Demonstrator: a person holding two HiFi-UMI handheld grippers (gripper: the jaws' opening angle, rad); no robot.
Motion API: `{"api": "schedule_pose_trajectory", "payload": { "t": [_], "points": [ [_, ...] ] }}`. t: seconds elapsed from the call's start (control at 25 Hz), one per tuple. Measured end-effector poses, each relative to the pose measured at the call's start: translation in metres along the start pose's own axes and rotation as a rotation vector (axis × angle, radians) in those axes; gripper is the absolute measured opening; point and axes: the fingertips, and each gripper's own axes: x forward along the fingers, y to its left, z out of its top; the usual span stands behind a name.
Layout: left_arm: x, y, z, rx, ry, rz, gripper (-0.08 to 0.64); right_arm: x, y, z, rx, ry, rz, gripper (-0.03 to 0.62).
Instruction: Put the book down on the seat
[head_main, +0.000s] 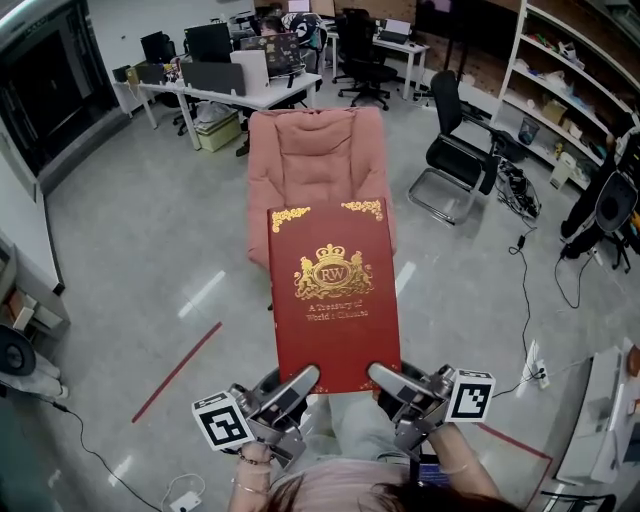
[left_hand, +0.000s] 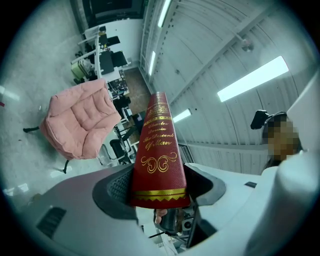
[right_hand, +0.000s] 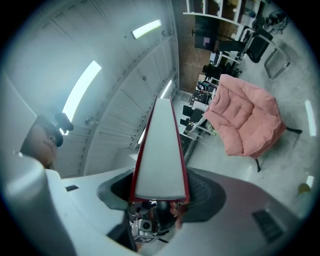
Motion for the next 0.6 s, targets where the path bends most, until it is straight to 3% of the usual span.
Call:
{"api": "schedule_pose_trajectory", "payload": {
  "t": [0.6],
  "points": [
    [0.107, 0.061, 0.052, -0.008, 0.022, 0.006, 0.279, 0.031, -0.074, 0.105, -0.016, 0.001, -0.02, 0.258]
  ]
}}
